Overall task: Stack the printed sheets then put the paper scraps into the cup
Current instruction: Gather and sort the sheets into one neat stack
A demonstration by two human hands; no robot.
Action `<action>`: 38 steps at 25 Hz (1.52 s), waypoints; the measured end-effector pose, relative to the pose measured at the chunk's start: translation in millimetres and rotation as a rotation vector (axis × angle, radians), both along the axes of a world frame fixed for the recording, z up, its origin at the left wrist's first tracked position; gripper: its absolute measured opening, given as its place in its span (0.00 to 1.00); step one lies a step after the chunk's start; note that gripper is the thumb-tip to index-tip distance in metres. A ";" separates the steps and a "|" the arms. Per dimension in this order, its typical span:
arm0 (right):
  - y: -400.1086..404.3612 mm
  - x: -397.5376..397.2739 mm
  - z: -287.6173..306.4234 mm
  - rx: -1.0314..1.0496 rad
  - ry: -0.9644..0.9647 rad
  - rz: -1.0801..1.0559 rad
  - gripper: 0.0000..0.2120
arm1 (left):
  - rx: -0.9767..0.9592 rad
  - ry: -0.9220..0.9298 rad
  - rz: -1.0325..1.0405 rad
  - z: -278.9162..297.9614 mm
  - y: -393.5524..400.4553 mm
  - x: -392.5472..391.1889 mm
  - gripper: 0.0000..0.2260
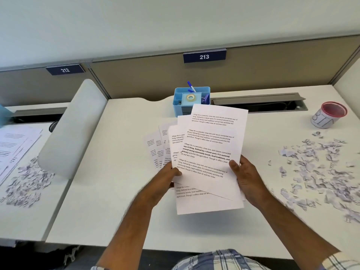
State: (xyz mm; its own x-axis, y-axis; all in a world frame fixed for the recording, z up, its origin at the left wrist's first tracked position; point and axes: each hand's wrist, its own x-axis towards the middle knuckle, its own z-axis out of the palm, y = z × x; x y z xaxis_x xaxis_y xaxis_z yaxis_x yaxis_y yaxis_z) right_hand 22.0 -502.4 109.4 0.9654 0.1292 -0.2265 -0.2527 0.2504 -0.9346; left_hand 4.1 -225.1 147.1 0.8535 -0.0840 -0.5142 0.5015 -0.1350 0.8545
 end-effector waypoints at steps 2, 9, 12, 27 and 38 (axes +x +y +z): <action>0.5 -0.7 6.1 -0.040 -0.011 0.008 0.16 | 0.001 -0.010 -0.010 -0.8 -5.8 1.4 0.23; -9.1 6.7 9.2 -0.174 -0.100 0.000 0.25 | 0.039 -0.114 0.081 -5.3 -13.3 17.6 0.14; -9.8 10.9 14.4 -0.220 -0.140 -0.010 0.22 | 0.090 -0.195 0.124 0.0 -18.9 22.0 0.14; -5.3 29.8 12.3 -0.386 -0.194 -0.096 0.18 | 0.211 -0.359 0.053 2.5 -29.9 37.6 0.15; -6.5 36.6 11.5 -0.466 -0.170 -0.072 0.19 | 0.200 -0.333 0.093 -12.7 -33.5 45.3 0.16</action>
State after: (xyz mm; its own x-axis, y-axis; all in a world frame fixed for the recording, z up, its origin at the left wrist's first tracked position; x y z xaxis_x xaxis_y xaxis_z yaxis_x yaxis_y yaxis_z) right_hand 58.6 -508.9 120.9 0.9964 -0.0170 -0.0832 -0.0849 -0.1926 -0.9776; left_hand 49.5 -258.5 134.3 0.9756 0.0755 -0.2063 0.2193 -0.2822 0.9339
